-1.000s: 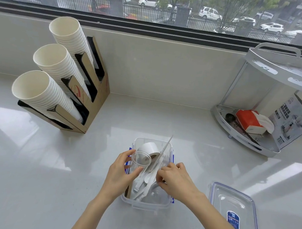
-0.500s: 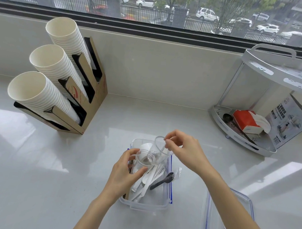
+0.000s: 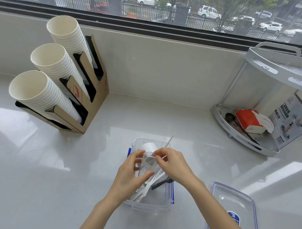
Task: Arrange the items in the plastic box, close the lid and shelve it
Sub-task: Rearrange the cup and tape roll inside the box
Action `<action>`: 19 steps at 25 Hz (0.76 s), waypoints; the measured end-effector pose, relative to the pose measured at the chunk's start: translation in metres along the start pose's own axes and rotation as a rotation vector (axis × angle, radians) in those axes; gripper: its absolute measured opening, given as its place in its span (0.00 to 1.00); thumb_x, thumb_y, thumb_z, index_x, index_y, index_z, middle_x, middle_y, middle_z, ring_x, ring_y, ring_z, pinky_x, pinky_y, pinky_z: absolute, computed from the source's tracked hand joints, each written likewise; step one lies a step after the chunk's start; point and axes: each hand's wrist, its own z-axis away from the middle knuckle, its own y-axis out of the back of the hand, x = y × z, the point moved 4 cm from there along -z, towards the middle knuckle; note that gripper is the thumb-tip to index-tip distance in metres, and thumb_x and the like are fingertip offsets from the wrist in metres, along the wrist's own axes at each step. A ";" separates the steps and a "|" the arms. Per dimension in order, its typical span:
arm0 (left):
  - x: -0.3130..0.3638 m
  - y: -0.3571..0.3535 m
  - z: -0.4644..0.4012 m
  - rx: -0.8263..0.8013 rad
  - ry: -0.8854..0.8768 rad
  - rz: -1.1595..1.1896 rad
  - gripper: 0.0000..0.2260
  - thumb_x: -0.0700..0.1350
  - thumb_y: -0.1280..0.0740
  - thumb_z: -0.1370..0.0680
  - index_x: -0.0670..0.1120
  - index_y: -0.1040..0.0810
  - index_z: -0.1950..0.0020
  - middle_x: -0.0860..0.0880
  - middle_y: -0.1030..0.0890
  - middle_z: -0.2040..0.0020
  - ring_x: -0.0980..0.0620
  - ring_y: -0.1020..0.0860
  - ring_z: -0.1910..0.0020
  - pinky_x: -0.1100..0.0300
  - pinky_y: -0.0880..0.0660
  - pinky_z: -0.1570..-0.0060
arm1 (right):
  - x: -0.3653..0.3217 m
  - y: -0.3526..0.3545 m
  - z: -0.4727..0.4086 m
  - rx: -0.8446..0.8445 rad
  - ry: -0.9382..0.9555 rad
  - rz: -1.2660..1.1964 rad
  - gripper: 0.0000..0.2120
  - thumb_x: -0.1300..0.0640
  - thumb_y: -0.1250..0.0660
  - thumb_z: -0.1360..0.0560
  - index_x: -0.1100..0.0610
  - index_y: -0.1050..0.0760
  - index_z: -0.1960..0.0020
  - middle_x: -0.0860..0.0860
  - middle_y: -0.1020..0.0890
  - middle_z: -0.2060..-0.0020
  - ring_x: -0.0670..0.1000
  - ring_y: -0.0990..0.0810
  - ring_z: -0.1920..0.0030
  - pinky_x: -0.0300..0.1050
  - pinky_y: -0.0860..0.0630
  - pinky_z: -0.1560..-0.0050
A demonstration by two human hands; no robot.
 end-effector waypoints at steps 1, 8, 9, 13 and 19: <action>-0.002 -0.001 0.000 -0.006 0.001 -0.003 0.23 0.42 0.29 0.30 0.62 0.36 0.46 0.66 0.29 0.49 0.75 0.26 0.54 0.82 0.30 0.56 | 0.001 -0.002 0.000 -0.022 -0.005 0.000 0.14 0.56 0.42 0.21 0.56 0.23 0.40 0.53 0.18 0.44 0.50 0.22 0.48 0.43 0.26 0.44; -0.009 0.014 -0.003 0.091 0.026 -0.023 0.21 0.43 0.30 0.29 0.51 0.30 0.38 0.58 0.26 0.46 0.62 0.25 0.49 0.74 0.27 0.56 | 0.005 -0.002 0.000 -0.009 -0.001 -0.087 0.17 0.56 0.48 0.19 0.59 0.26 0.37 0.55 0.18 0.46 0.53 0.20 0.46 0.41 0.28 0.47; -0.010 0.019 -0.004 0.117 0.039 -0.022 0.21 0.43 0.30 0.29 0.48 0.30 0.37 0.54 0.26 0.45 0.57 0.25 0.47 0.73 0.27 0.57 | 0.007 -0.004 -0.002 -0.022 0.008 -0.052 0.17 0.57 0.48 0.19 0.59 0.26 0.38 0.55 0.18 0.46 0.53 0.20 0.45 0.43 0.27 0.45; -0.014 0.030 -0.006 0.184 0.076 -0.057 0.20 0.44 0.30 0.28 0.46 0.30 0.38 0.53 0.26 0.46 0.55 0.26 0.50 0.82 0.29 0.62 | 0.008 -0.033 -0.005 -0.275 0.164 0.364 0.14 0.58 0.44 0.22 0.61 0.24 0.42 0.57 0.20 0.44 0.59 0.22 0.43 0.55 0.24 0.44; -0.020 0.030 -0.006 0.184 0.134 -0.094 0.20 0.45 0.31 0.27 0.46 0.30 0.37 0.55 0.28 0.45 0.55 0.26 0.50 0.79 0.28 0.64 | 0.007 -0.076 0.005 -0.492 0.347 0.776 0.18 0.57 0.43 0.23 0.60 0.32 0.34 0.59 0.27 0.36 0.60 0.30 0.35 0.56 0.35 0.36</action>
